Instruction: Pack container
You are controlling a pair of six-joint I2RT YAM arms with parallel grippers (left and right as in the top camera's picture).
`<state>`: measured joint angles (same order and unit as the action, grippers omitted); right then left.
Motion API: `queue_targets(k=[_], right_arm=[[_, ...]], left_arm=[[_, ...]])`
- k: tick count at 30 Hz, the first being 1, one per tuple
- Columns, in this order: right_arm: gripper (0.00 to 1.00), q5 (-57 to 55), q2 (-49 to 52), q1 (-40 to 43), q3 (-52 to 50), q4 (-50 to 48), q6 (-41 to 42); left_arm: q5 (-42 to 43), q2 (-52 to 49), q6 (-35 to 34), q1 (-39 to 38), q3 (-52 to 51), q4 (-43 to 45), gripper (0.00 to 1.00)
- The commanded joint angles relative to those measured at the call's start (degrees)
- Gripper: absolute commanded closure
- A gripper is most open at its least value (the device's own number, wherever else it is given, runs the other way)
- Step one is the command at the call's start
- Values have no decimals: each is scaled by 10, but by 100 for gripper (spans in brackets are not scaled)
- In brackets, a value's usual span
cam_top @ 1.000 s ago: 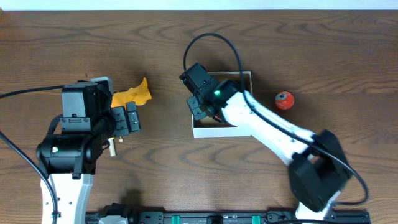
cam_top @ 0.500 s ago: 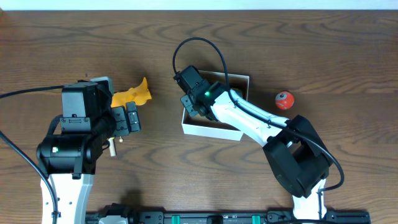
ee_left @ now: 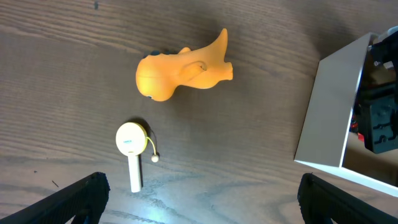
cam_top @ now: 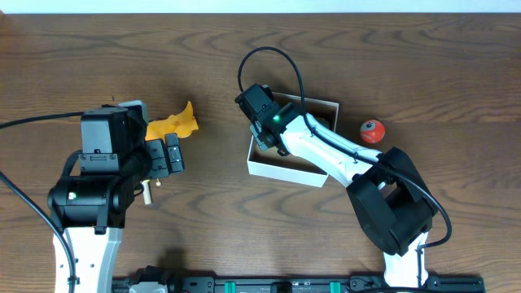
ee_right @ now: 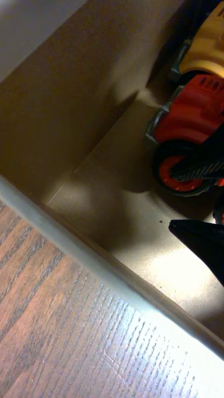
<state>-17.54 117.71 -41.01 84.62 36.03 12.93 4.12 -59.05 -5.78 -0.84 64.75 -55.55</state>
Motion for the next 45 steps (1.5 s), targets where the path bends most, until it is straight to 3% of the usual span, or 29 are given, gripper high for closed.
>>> queue_targets(k=[1,3,8,11,27,35,40,45], right_arm=[[75,-9,5,5,-2,1,3],[74,-9,5,5,-2,0,-4],[51,0,4,4,-1,-16,-50],[45,0,1,5,5,-17,-53],[41,4,-49,5,36,-14,-53],[41,9,-74,9,36,-7,-53],[47,24,-73,10,36,4,-53],[71,24,-71,12,36,4,-53]], left_arm=[[0,-1,-1,2,2,-2,2],[0,-1,-1,2,2,-2,2],[0,-1,-1,2,2,-2,2],[0,-1,-1,2,2,-2,2],[0,-1,-1,2,2,-2,2],[0,-1,-1,2,2,-4,2],[0,-1,-1,2,2,-8,2],[0,-1,-1,2,2,-8,2]])
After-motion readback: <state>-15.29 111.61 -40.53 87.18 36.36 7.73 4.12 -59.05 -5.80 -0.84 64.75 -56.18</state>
